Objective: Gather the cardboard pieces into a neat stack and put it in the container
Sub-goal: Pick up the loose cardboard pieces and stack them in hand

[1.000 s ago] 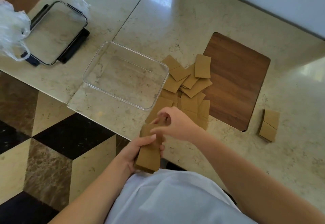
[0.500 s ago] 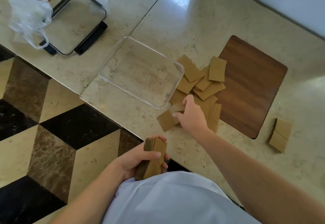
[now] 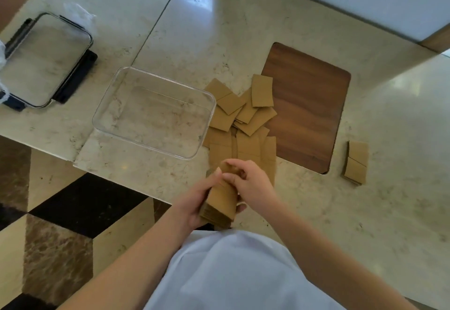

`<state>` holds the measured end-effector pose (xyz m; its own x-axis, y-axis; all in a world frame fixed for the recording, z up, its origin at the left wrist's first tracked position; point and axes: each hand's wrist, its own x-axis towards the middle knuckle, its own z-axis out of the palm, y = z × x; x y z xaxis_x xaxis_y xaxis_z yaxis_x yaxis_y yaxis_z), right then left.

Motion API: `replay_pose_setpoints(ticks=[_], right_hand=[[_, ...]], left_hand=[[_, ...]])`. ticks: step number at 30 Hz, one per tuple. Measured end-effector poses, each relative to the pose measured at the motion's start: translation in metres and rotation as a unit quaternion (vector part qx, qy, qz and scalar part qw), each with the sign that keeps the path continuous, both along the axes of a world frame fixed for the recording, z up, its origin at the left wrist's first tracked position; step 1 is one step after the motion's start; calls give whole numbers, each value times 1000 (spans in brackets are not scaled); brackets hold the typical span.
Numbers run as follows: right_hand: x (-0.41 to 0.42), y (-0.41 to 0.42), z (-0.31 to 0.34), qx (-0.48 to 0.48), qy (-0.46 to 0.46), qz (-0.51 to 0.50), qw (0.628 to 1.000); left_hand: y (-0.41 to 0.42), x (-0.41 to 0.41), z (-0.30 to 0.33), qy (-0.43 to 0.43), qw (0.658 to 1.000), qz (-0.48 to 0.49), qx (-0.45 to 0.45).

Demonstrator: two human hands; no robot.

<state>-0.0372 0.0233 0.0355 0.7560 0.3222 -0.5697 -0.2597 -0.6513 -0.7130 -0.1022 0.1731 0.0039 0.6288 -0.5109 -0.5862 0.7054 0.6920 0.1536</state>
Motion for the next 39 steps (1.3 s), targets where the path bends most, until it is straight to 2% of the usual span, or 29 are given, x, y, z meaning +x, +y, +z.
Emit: replay_pose_setpoints(ticks=[3,7,11,17,30,34,39], right_hand=[[21,-6,-12,-67,-33,24,997],[48,-19,-24,-144,-81,-149,975],[49,-14,-36,-250,-78,-128,957],[46,-27,-39,-222,-40,-171,959],[30,-89,-33,-151,-9,-224,963],[28,-107,-24,-97,35,-253,962],[18,-128,-9,-36,16,-324,945]], left_hand=[[-10,2,-2,4,1000,-10,14],[-9,3,-7,-16,1000,9,21],[-5,8,-9,14,998,44,52],[3,11,-11,33,995,73,57],[-13,27,-15,44,990,26,129],[-27,34,-13,31,991,15,129],[-40,39,-13,31,991,-8,132]])
